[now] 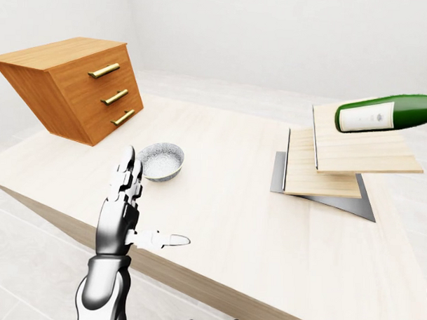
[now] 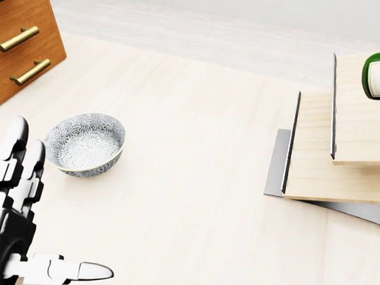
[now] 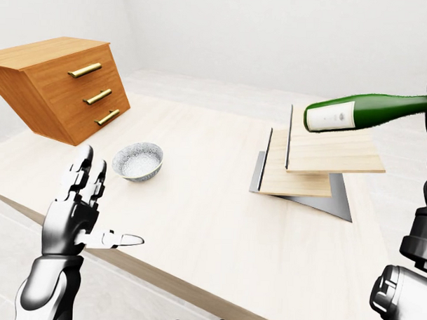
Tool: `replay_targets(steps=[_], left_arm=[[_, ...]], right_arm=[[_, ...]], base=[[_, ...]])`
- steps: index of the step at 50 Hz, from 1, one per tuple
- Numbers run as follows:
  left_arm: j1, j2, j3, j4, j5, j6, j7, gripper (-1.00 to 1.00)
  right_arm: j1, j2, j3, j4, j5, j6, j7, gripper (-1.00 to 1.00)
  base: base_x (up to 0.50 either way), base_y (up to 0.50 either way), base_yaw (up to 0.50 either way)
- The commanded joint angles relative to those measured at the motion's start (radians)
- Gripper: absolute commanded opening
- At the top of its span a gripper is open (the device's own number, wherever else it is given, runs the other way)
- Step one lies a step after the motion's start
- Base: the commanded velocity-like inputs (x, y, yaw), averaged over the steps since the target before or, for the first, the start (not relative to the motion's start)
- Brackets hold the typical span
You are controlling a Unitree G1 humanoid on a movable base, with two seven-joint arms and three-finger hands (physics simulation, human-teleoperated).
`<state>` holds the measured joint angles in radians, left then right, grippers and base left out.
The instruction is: Put the wine bottle on the wine rack.
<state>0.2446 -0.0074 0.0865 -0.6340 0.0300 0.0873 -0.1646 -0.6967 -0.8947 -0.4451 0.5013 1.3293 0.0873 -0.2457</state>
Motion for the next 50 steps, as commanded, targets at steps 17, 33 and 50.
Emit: replay_targets(steps=[17,33,50], left_arm=[[-0.005,-0.001,0.0,-0.012,-0.005,0.0,0.008,1.0],[-0.017,0.002,0.002,-0.033,-0.006,0.0,0.011,1.0],[-0.015,0.002,0.007,-0.022,-0.007,0.0,0.011,1.0]], right_arm=[[-0.069,-0.03,0.002,0.097,-0.087,0.0,0.071,-1.0],[-0.084,0.041,0.022,0.164,-0.147,0.0,0.138,-1.0],[-0.124,0.074,0.043,0.309,-0.209,0.0,0.254,-1.0]], base=[[0.0,0.0,0.0],[0.0,0.0,0.0],[0.0,0.0,0.0]])
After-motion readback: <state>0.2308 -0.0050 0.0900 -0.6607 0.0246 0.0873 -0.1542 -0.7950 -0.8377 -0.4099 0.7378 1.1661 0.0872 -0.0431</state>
